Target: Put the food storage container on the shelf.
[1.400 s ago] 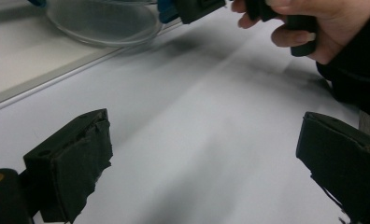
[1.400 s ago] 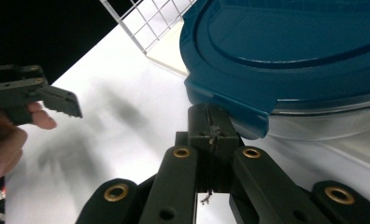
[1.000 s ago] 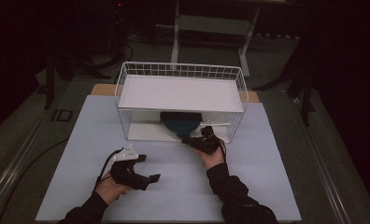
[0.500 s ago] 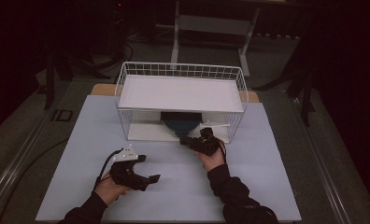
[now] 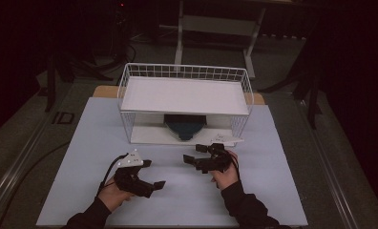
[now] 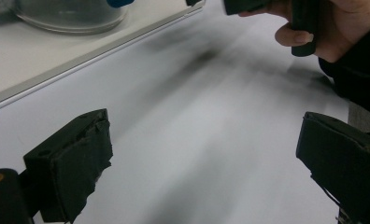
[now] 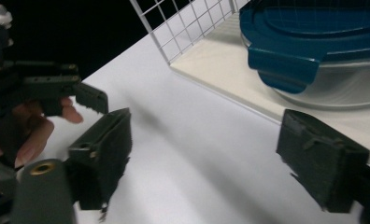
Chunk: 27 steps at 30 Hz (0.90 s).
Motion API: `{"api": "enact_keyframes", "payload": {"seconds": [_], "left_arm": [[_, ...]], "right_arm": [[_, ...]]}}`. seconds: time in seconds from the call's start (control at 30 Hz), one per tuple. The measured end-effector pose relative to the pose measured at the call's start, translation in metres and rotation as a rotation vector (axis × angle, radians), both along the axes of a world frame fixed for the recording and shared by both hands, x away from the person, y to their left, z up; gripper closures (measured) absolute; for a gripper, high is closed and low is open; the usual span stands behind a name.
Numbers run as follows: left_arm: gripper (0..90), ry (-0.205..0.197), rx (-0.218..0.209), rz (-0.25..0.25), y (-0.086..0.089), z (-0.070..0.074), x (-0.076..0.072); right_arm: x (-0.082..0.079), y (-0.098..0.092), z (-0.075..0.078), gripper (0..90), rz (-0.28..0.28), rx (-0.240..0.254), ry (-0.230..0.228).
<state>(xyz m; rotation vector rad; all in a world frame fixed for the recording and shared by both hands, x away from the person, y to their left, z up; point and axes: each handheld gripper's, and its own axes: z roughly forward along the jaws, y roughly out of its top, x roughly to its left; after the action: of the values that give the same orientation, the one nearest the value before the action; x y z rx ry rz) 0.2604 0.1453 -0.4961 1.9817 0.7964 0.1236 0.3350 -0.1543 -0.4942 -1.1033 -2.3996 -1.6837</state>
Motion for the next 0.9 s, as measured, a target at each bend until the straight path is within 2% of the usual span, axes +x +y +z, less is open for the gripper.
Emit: {"api": "enact_keyframes", "payload": {"seconds": [0.13,0.27,0.33,0.77,0.9], "left_arm": [[3.9,-0.002,-0.005,-0.002,0.0,0.0,-0.001],[3.9,-0.002,0.004,-0.006,-0.001,0.0,-0.001],[3.9,-0.004,0.005,-0.009,-0.001,0.0,-0.002],[3.9,-0.01,0.005,-0.019,0.0,0.002,-0.005],[4.0,-0.012,-0.002,-0.022,0.001,0.003,-0.007]], "right_arm": [[-0.01,-0.008,-0.002,16.6,0.002,-0.016,-0.022],[-0.017,-0.015,-0.005,16.7,0.006,-0.025,-0.02],[-0.021,-0.018,-0.007,16.7,0.009,-0.046,-0.032],[-0.043,-0.047,-0.015,17.0,0.008,-0.072,-0.014],[-0.049,-0.055,-0.015,17.0,0.006,-0.079,-0.025]]}}
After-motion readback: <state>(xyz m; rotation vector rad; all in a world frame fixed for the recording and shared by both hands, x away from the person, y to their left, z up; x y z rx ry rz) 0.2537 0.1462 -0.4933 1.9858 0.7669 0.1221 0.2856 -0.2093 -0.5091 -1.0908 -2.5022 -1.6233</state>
